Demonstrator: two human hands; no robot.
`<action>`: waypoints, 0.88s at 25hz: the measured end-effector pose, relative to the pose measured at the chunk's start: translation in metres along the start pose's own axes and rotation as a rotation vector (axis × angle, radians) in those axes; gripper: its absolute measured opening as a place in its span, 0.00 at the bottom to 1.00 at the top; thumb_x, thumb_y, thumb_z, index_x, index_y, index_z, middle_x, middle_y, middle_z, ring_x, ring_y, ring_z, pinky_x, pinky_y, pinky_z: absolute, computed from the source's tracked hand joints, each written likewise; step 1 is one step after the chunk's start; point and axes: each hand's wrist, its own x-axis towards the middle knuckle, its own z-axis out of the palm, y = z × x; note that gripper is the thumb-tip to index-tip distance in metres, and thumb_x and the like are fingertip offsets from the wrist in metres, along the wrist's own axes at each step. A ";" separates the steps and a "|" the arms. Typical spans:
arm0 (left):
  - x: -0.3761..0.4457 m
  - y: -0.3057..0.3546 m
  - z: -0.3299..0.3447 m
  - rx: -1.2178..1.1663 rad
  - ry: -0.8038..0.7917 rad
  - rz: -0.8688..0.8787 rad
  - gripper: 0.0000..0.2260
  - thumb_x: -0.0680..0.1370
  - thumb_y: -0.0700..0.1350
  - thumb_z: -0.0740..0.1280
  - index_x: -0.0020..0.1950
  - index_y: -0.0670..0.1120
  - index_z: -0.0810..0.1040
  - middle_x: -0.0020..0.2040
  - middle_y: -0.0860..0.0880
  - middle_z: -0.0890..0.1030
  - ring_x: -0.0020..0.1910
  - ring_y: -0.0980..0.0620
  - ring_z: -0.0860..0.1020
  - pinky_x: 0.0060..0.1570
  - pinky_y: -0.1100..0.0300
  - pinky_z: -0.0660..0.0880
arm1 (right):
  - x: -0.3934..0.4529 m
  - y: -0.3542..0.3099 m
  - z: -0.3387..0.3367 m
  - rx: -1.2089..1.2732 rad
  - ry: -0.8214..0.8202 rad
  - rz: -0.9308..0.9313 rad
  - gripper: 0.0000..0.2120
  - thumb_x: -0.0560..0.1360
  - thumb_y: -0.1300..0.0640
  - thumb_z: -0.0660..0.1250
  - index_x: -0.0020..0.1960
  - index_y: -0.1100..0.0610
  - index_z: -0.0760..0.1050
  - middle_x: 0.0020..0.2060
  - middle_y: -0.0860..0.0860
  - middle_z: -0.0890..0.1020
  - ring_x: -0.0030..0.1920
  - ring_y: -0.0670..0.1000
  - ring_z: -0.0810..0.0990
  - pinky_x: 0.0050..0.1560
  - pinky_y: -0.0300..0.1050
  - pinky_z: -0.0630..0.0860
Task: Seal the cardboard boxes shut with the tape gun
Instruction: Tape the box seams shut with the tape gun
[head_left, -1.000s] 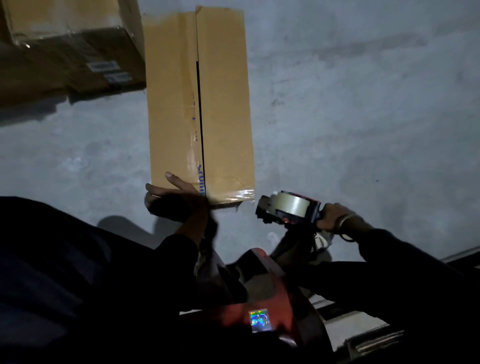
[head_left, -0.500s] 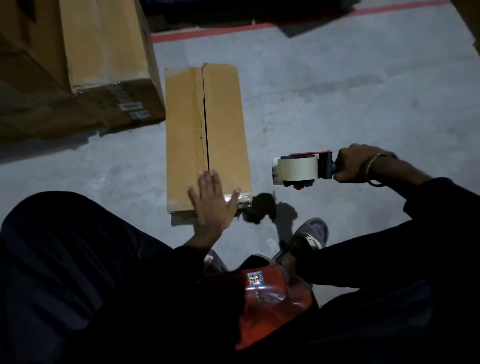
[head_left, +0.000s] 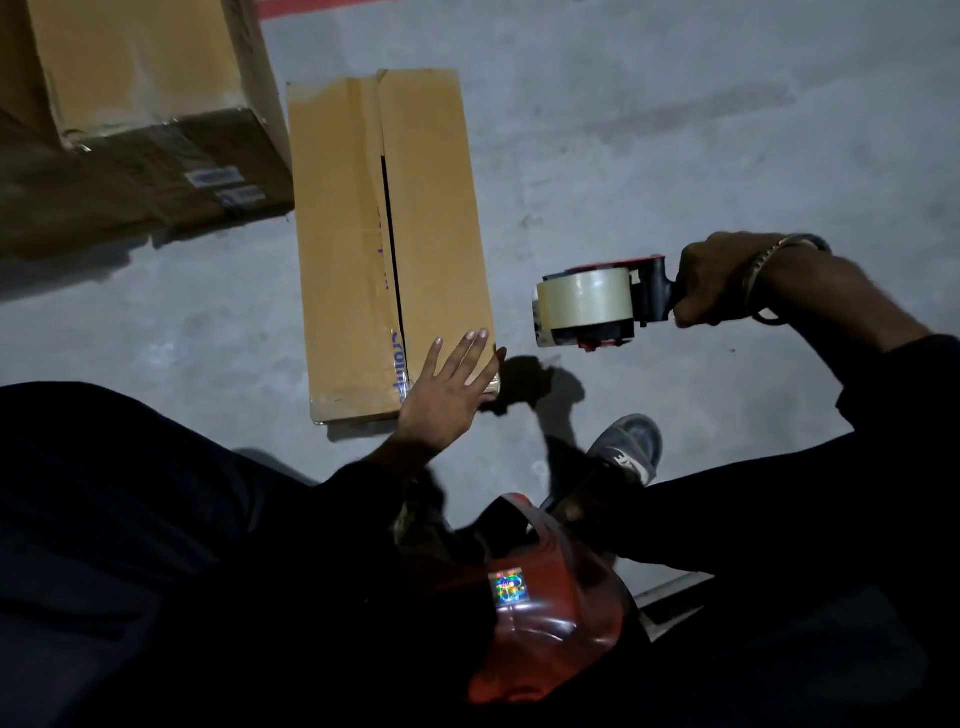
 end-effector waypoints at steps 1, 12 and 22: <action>-0.002 0.000 -0.003 -0.024 -0.015 0.005 0.31 0.87 0.60 0.51 0.86 0.48 0.45 0.85 0.42 0.42 0.85 0.44 0.44 0.79 0.35 0.49 | 0.000 -0.002 -0.004 0.010 -0.001 0.004 0.09 0.67 0.52 0.71 0.31 0.56 0.82 0.24 0.48 0.83 0.39 0.54 0.85 0.43 0.46 0.81; -0.046 -0.091 -0.011 0.105 -0.048 0.403 0.27 0.89 0.53 0.44 0.85 0.41 0.47 0.85 0.39 0.49 0.85 0.43 0.47 0.80 0.39 0.50 | 0.006 -0.045 -0.032 -0.104 0.094 -0.088 0.13 0.66 0.51 0.73 0.27 0.56 0.81 0.20 0.48 0.79 0.36 0.55 0.82 0.37 0.43 0.75; -0.052 -0.103 -0.008 0.022 -0.062 0.335 0.37 0.84 0.69 0.50 0.86 0.49 0.48 0.85 0.41 0.47 0.85 0.43 0.47 0.81 0.38 0.49 | 0.017 -0.061 -0.040 -0.121 0.011 -0.085 0.14 0.67 0.51 0.74 0.26 0.56 0.82 0.20 0.48 0.79 0.31 0.54 0.82 0.36 0.43 0.78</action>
